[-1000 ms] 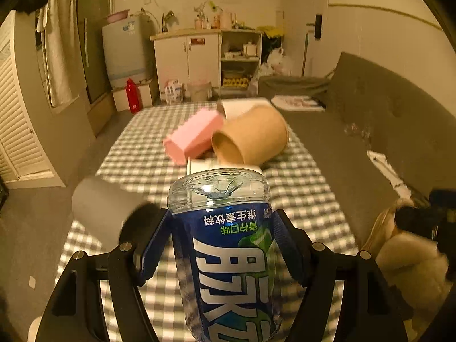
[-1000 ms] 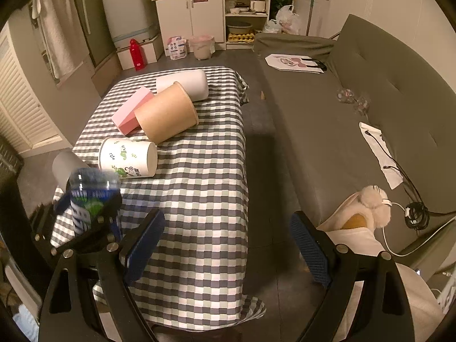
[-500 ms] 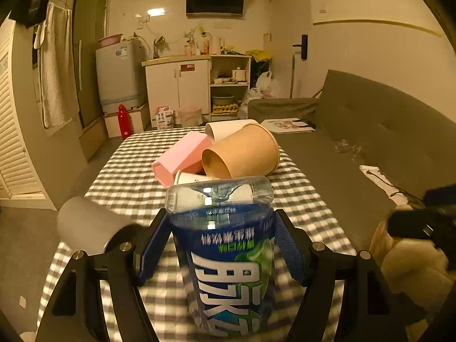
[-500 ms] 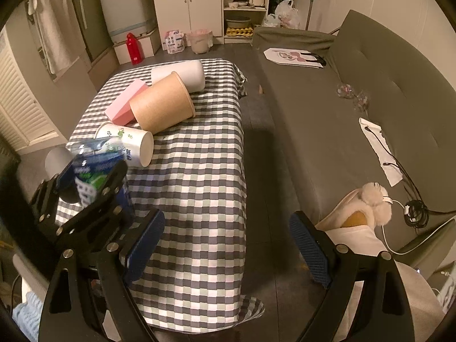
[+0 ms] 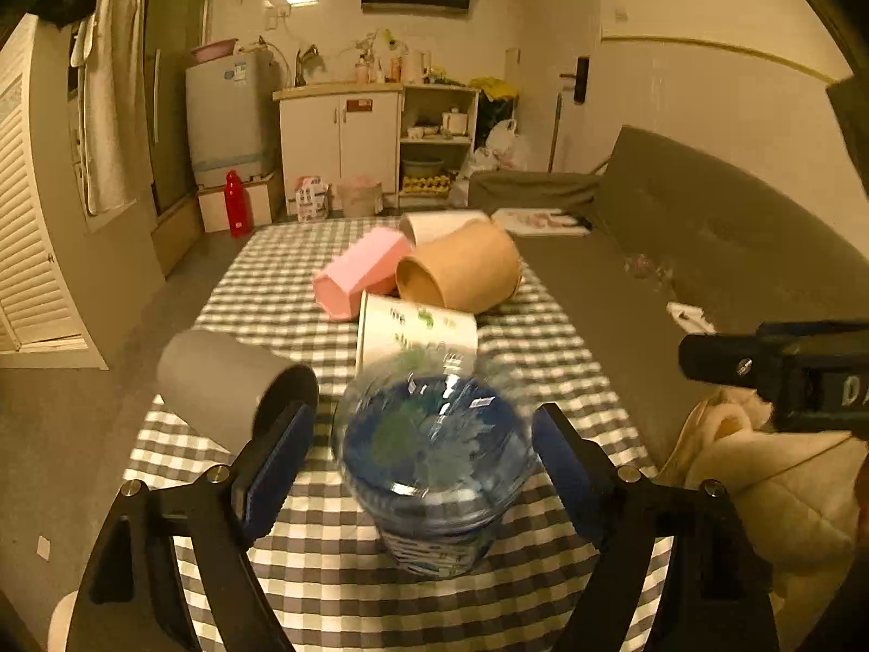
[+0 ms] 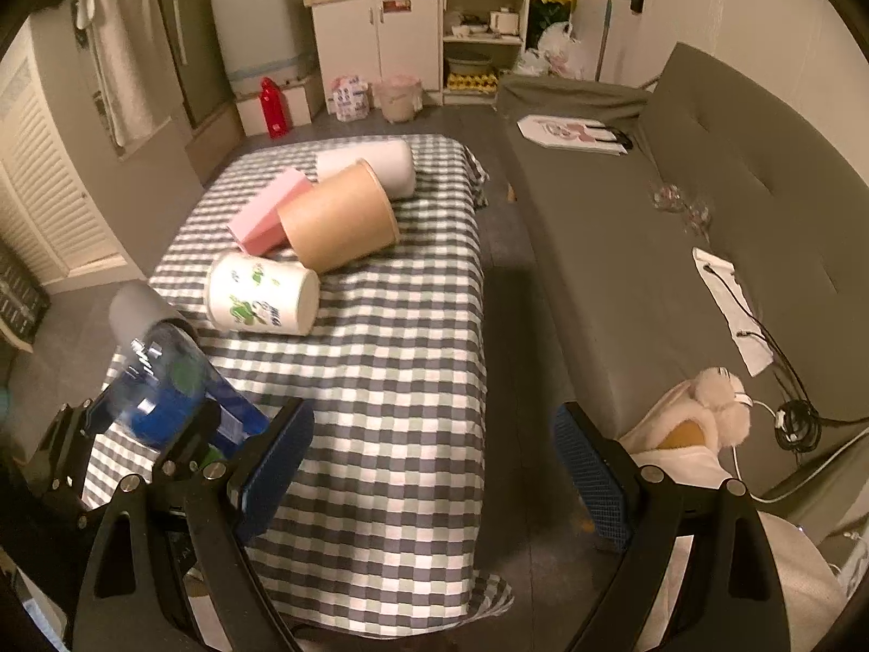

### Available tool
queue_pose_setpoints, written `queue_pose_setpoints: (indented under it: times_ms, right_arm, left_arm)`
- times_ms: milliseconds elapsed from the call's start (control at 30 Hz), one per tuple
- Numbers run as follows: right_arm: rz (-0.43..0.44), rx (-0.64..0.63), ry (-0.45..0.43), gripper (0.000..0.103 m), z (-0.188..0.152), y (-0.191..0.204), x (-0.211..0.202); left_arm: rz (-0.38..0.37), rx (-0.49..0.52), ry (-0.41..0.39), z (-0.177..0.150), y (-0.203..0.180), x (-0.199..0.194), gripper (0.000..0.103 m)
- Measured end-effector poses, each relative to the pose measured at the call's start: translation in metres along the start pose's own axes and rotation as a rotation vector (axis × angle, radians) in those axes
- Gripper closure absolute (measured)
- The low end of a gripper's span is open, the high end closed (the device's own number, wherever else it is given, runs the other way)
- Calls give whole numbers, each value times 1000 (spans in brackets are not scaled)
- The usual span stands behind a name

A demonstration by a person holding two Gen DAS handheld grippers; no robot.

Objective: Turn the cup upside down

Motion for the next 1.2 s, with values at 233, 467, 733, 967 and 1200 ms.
queue_pose_setpoints:
  times_ms: [233,467,733,967,1200]
  right_arm:
    - [23,8,-89,13,10,3,-24]
    - [46,28,-232,13,27,3,-63]
    - [66,30,-278,13,9,13,-86]
    - [87,-43,-225,8,-32,45,-77]
    - [109,-100,-192,3,-48,69,-66]
  left_arm:
    - [-16,-36,-51,27,3,-33,17]
    - [8,-65,-58,44,25,-67,17]
    - [58,-65,-17,27,50,-86,15]
    - [112,-65,9,-3,67,-85,1]
    - [146,-98,9,-20,81,-86,1]
Point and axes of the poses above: each gripper's, at about its wrist camera, not at the fingertips, and x roughly the way its jaws point, y to its left, z to its top, the point moved 9 cm from there along x, roughly the way its jaws point, and after that the axes turned 10 degrees about -y, right-handed, at the moved point
